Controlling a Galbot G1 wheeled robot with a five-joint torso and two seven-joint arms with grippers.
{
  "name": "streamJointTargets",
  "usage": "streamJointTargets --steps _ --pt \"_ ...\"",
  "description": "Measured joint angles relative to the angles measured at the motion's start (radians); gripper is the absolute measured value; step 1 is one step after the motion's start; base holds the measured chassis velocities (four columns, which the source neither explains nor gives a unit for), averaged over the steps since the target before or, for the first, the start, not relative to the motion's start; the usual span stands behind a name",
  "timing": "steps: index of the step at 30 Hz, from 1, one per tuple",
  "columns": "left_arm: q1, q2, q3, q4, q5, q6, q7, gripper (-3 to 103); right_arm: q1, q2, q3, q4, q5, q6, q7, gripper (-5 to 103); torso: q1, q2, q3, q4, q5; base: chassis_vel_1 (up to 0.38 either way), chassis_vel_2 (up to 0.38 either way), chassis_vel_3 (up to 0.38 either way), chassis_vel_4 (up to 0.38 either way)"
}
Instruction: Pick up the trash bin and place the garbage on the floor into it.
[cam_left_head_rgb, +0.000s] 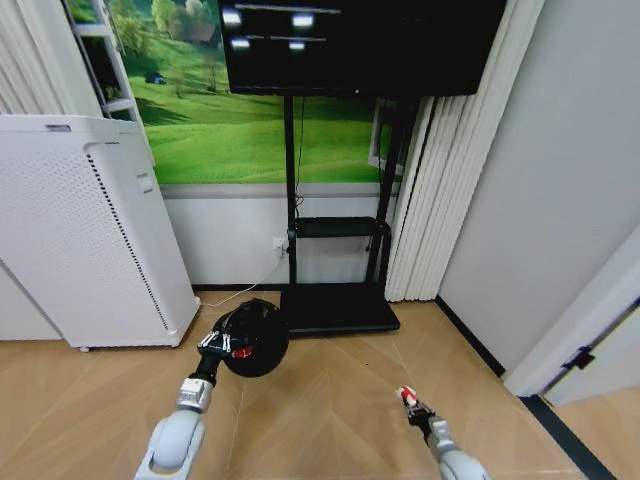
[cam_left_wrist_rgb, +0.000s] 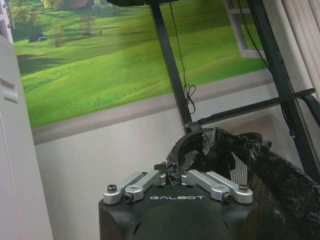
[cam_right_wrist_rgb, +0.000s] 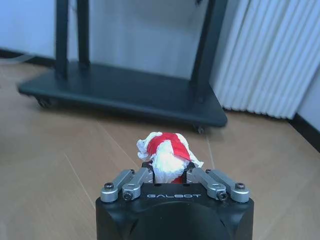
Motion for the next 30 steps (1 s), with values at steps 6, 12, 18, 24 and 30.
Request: streamJointTargets --steps 6,12,18,24,30 --pt "-0.009 0.004 0.02 -0.01 0.007 0.002 0.008 7 -0.098 -0.021 0.069 0.212 0.001 0.055 -0.054 25 0.0 0.0 0.0 0.0003 0.0001 0.0 0.0 0.0 0.0" --pt "-0.022 0.002 0.054 -0.015 0.015 0.004 0.01 7 -0.153 -0.025 0.094 0.36 -0.023 0.137 -0.144 25 0.0 0.0 0.0 0.0004 0.0001 0.0 0.0 0.0 0.0" --pt "-0.048 -0.033 0.097 0.004 0.038 -0.002 0.012 7 -0.107 -0.01 0.02 0.397 -0.045 0.195 -0.194 25 0.0 0.0 0.0 0.0003 -0.0001 0.0 0.0 0.0 0.0" --pt "-0.062 -0.073 0.15 0.015 0.066 -0.005 0.011 7 -0.018 0.017 -0.066 0.345 -0.053 0.204 -0.2 25 0.0 0.0 0.0 0.0004 0.0 0.0 0.0 0.0 0.0" --pt "-0.079 -0.107 0.186 0.06 0.097 -0.014 0.01 7 0.047 0.038 -0.131 0.274 -0.082 0.194 -0.195 25 0.0 0.0 0.0 0.0003 0.0 0.0 0.0 0.0 0.0"
